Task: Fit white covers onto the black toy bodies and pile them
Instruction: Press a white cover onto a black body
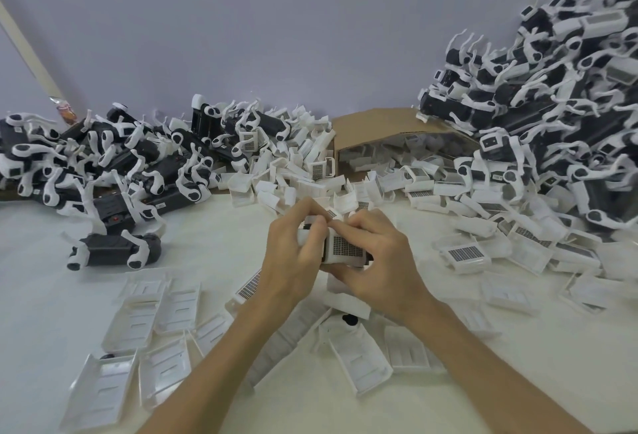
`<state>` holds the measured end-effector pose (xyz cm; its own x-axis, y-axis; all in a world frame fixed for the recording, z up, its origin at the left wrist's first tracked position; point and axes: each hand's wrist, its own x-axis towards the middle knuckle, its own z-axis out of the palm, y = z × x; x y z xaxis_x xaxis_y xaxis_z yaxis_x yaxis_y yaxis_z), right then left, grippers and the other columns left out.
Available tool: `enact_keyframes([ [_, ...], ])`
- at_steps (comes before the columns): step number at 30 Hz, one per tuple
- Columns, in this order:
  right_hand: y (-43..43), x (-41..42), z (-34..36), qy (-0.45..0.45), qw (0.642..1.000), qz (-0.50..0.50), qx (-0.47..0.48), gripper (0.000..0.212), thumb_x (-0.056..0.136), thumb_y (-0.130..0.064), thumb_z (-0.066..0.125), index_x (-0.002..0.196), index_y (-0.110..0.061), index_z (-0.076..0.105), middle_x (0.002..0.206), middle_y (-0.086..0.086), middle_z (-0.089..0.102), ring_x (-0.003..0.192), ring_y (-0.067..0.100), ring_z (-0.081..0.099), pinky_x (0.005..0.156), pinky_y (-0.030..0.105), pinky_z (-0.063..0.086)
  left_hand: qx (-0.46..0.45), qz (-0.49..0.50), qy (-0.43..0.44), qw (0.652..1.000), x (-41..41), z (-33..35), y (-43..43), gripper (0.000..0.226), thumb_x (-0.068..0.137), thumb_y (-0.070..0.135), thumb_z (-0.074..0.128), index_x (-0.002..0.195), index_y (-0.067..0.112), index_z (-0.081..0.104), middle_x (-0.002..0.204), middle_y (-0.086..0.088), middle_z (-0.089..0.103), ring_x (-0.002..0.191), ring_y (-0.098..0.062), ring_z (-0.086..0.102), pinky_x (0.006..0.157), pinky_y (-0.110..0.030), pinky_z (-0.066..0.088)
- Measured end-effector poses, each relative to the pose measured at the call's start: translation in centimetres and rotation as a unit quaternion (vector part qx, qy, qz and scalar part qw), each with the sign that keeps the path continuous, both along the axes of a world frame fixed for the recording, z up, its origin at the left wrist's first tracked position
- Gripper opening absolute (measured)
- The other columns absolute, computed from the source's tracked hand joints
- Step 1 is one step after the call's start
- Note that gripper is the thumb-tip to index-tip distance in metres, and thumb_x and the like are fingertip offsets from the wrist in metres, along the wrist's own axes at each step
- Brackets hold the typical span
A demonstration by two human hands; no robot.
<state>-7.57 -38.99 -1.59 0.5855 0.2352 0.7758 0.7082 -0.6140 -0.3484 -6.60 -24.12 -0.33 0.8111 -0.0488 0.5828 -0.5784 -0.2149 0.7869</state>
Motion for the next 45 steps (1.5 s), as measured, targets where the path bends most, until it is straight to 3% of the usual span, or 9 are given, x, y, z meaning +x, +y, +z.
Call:
enact_keyframes([
  [5,0.2,-0.3,-0.1,-0.063,0.997,-0.045,-0.017,0.047,0.071,-0.015,0.091,0.113,-0.003,0.073,0.085,0.003,0.062,0.082,0.012,0.046,0.076,0.022,0.045,-0.02,0.009,0.022,1.0,0.1,0.2,-0.4,0.016,0.085,0.015,0.045,0.076,0.013,0.059,0.065,0.007,0.057,0.06,-0.015,0.051,0.051,-0.03,0.04],
  [8,0.8,-0.5,0.2,-0.132,0.989,-0.06,-0.035,0.039,0.072,-0.003,0.083,0.11,-0.003,0.074,0.087,0.005,0.064,0.082,0.018,0.047,0.077,0.021,0.045,-0.098,0.051,0.111,0.988,0.7,0.7,0.1,0.02,0.081,0.023,0.045,0.075,0.01,0.06,0.067,0.0,0.056,0.06,-0.019,0.054,0.043,-0.034,0.042],
  [13,0.3,-0.4,0.7,-0.038,0.999,-0.019,0.032,0.057,0.076,-0.021,0.085,0.128,-0.006,0.066,0.107,-0.002,0.062,0.101,0.013,0.056,0.093,0.021,0.047,-0.105,0.072,0.102,0.987,1.2,1.2,2.9,0.018,0.085,0.024,0.049,0.077,0.012,0.06,0.087,-0.012,0.062,0.071,-0.021,0.058,0.04,-0.029,0.042],
  [18,-1.6,-0.3,1.2,0.038,0.985,-0.033,0.164,0.051,0.073,-0.042,0.08,0.114,-0.028,0.054,0.107,-0.024,0.061,0.104,0.002,0.061,0.093,0.022,0.047,-0.154,0.046,0.147,0.976,0.9,1.2,2.0,0.026,0.086,0.032,0.052,0.081,0.007,0.06,0.084,-0.016,0.063,0.046,-0.01,0.056,0.039,-0.02,0.038],
  [25,-0.7,-0.5,0.8,0.023,0.994,-0.002,0.107,0.047,0.075,-0.035,0.085,0.113,-0.027,0.059,0.11,-0.004,0.068,0.104,0.014,0.063,0.093,0.026,0.05,-0.139,0.002,0.118,0.983,0.2,1.1,0.8,0.025,0.089,0.03,0.052,0.08,0.008,0.06,0.08,-0.016,0.058,0.056,-0.017,0.059,0.041,-0.025,0.042],
  [29,-0.3,-0.6,0.5,0.014,0.999,0.003,0.05,0.047,0.073,-0.026,0.088,0.111,-0.017,0.063,0.111,-0.006,0.069,0.105,0.002,0.056,0.091,0.031,0.048,-0.082,0.016,0.093,0.992,0.2,0.9,0.6,0.025,0.093,0.032,0.051,0.077,0.015,0.06,0.071,0.011,0.056,0.067,-0.009,0.052,0.053,-0.022,0.04],
  [34,0.0,-0.7,0.4,0.012,0.999,0.005,0.038,0.047,0.072,-0.024,0.089,0.112,-0.013,0.065,0.11,-0.004,0.07,0.104,0.005,0.057,0.089,0.037,0.052,-0.072,-0.01,0.074,0.995,0.1,1.0,0.5,0.021,0.092,0.032,0.055,0.076,0.021,0.061,0.068,0.015,0.056,0.067,-0.002,0.052,0.06,-0.011,0.042],
  [41,-0.2,-0.4,0.3,0.024,0.999,0.004,0.041,0.048,0.075,-0.024,0.086,0.115,-0.027,0.06,0.112,-0.041,0.053,0.106,-0.014,0.048,0.089,0.029,0.049,-0.076,-0.052,0.109,0.99,0.0,0.9,0.6,0.018,0.083,0.033,0.071,0.086,0.018,0.063,0.089,-0.012,0.063,0.082,-0.021,0.061,0.06,-0.027,0.051],
  [45,-0.2,-0.2,0.2,0.014,0.999,0.008,0.045,0.041,0.074,-0.02,0.086,0.109,-0.015,0.066,0.115,-0.037,0.053,0.109,-0.018,0.046,0.088,0.037,0.053,-0.098,-0.06,0.155,0.981,0.1,1.1,0.7,0.019,0.078,0.033,0.074,0.082,0.018,0.062,0.091,-0.018,0.06,0.075,-0.02,0.06,0.056,-0.028,0.049],
])
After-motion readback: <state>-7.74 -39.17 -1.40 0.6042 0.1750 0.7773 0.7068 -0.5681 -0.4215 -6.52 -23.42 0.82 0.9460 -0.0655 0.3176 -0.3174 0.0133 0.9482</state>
